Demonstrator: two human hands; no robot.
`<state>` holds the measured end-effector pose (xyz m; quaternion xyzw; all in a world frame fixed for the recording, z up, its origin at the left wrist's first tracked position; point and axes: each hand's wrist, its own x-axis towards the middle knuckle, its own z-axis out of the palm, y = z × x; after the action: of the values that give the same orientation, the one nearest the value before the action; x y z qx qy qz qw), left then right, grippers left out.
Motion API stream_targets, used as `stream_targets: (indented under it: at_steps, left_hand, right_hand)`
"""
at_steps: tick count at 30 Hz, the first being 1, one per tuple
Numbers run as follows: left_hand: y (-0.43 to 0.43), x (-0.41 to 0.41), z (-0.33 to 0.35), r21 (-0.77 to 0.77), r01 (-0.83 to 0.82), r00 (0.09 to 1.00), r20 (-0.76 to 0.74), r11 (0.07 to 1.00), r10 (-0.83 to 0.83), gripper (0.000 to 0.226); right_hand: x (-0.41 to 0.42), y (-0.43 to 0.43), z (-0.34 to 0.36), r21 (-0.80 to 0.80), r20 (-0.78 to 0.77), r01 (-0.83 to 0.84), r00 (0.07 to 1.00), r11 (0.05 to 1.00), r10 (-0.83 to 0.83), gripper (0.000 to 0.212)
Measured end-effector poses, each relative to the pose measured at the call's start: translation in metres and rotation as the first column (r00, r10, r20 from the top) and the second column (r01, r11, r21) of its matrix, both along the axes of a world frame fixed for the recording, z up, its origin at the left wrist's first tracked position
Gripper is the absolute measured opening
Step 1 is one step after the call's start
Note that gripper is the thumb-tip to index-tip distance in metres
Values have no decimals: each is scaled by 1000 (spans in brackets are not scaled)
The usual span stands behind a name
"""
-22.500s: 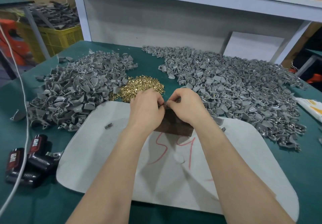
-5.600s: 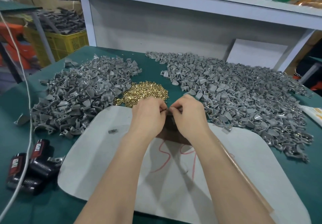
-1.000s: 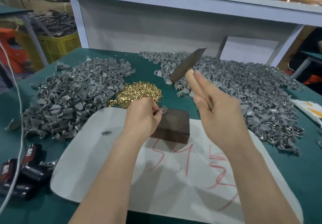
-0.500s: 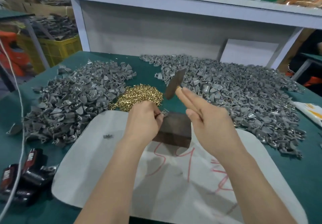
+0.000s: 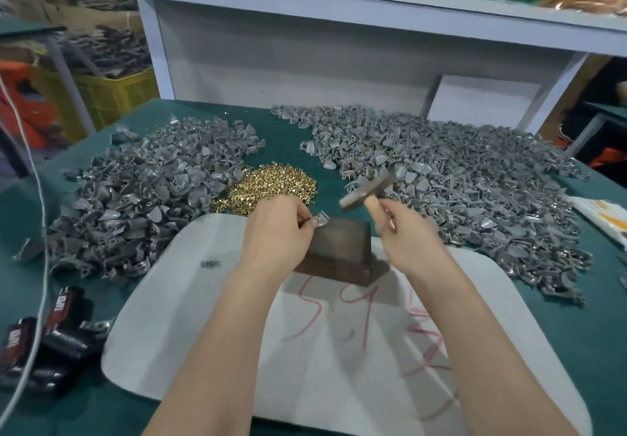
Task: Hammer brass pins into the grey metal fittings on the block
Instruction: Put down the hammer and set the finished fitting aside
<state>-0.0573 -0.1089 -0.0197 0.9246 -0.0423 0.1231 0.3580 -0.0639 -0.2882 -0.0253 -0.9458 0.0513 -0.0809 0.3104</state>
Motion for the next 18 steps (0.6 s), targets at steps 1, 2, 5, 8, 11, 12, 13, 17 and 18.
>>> stream_targets:
  at_steps: [1, 2, 5, 8, 11, 12, 13, 17, 18]
  left_hand:
    - [0, 0, 0, 7, -1, 1000, 1, 1000, 1, 8]
    - [1, 1, 0, 10, -1, 1000, 2, 1000, 1, 9]
    - [0, 1, 0, 3, 7, 1000, -2, 1000, -7, 10]
    - [-1, 0, 1, -27, 22, 1000, -4, 999, -22, 10]
    - [-3, 1, 2, -83, 47, 999, 11, 995, -47, 9]
    - [-4, 1, 2, -96, 55, 998, 21, 994, -54, 8]
    - [-4, 1, 2, -106, 65, 997, 34, 992, -62, 8]
    - [-6, 2, 3, -133, 115, 991, 85, 984, -105, 11]
    - [-5, 2, 3, -148, 110, 991, 95, 983, -97, 13]
  right_hand:
    - [3, -1, -5, -63, -48, 2, 999, 998, -5, 24]
    - [5, -1, -8, -102, -81, -1, 997, 995, -7, 23]
    - [6, -2, -11, -190, -132, -36, 991, 981, 11, 24]
    - [3, -1, -8, -330, -214, -18, 975, 944, -56, 27]
    - [-1, 2, 5, -360, -109, 73, 987, 930, -120, 26]
    - [-1, 5, 10, -253, -6, 81, 996, 964, -86, 26]
    - [-2, 10, 16, -121, 87, 33, 996, 992, -23, 27]
    - [2, 38, 26, 154, 57, -305, 952, 940, 300, 18]
    - [7, 40, 25, 157, 63, -304, 953, 940, 298, 10]
